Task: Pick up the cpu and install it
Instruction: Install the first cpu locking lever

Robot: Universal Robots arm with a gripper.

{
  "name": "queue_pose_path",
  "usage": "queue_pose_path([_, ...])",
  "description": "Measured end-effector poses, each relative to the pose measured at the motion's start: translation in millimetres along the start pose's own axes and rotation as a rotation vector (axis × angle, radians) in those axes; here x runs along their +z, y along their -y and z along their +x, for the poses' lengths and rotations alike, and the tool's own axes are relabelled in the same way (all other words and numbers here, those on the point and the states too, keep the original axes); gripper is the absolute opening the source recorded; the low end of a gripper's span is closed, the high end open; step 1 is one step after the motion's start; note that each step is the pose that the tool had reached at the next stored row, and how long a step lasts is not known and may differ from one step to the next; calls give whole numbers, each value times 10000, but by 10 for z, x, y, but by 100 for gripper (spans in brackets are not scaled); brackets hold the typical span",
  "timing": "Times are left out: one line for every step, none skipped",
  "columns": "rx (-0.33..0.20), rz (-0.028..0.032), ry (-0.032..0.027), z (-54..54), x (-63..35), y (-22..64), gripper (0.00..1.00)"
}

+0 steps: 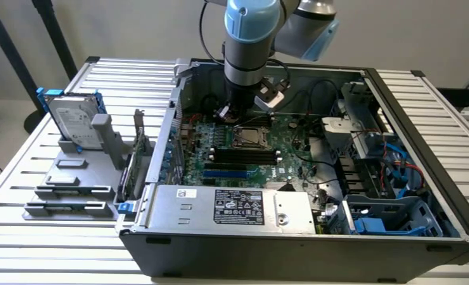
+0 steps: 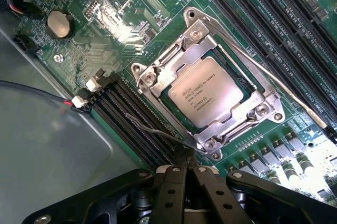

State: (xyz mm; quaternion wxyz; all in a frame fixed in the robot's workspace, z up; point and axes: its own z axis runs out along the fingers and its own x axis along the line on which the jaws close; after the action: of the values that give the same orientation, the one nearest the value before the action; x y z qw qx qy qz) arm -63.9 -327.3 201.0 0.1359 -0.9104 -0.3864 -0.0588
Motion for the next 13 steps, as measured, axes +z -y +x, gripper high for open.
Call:
queue_pose_path([1,-1,2,0,0,0,11])
queue_pose_path([2,-3,5,0,0,0,11])
queue_pose_path([1,-3,8,1,0,-1,11])
queue_pose_path([2,-5,14,2,0,-2,11])
queue_pose_path([3,-6,17,2,0,-2,11])
queue_pose_path([5,-6,22,2,0,-2,11])
queue_pose_path([5,-5,27,2,0,-2,11])
queue_pose_path([6,-4,32,2,0,-2,11])
queue_pose_path([7,-2,37,2,0,-2,11])
queue_pose_path([8,-1,40,2,0,-2,11])
queue_pose_path([9,-2,44,3,0,-3,11])
queue_pose_path([10,-1,49,3,0,-3,11])
queue_pose_path([12,2,55,4,0,-4,11])
